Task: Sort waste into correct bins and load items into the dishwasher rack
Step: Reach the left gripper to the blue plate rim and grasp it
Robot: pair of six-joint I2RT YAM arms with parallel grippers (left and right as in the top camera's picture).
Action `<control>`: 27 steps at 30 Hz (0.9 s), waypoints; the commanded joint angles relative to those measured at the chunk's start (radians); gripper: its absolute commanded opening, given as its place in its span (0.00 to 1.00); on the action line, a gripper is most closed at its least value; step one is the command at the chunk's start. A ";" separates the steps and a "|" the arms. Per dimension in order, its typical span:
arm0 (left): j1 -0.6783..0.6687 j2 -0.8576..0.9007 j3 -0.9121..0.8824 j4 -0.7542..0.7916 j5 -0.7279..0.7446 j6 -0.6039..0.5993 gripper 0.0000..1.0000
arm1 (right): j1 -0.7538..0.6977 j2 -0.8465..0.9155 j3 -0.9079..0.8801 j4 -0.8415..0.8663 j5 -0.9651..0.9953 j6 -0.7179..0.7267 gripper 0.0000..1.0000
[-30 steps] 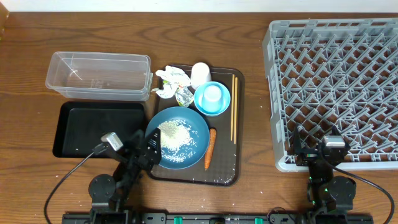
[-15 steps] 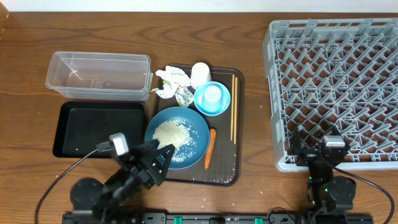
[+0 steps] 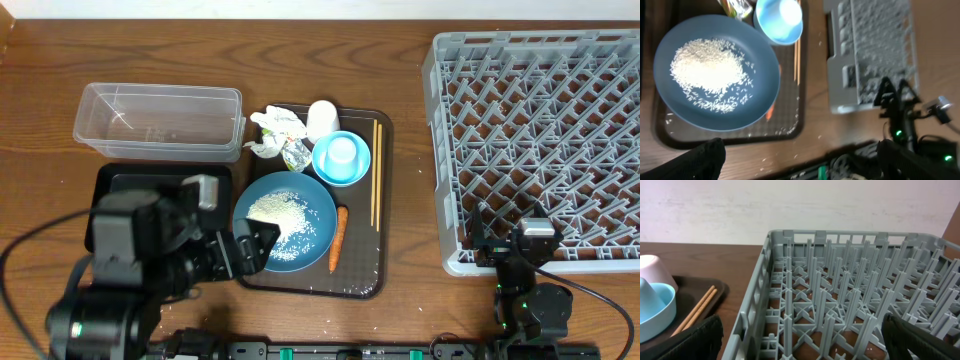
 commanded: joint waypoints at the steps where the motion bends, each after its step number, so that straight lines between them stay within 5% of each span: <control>1: -0.083 0.060 0.018 -0.029 -0.134 0.043 0.99 | -0.002 -0.005 -0.002 -0.004 0.000 -0.008 0.99; 7: -0.307 0.147 0.018 -0.013 -0.325 -0.059 0.99 | -0.002 -0.005 -0.002 -0.004 0.000 -0.008 0.99; 19: -0.513 0.325 0.009 0.179 -0.270 -0.163 0.98 | -0.002 -0.005 -0.002 -0.004 0.000 -0.008 0.99; 27: -0.634 0.548 0.009 0.182 -0.536 -0.164 0.98 | -0.002 -0.005 -0.002 -0.004 0.000 -0.008 0.99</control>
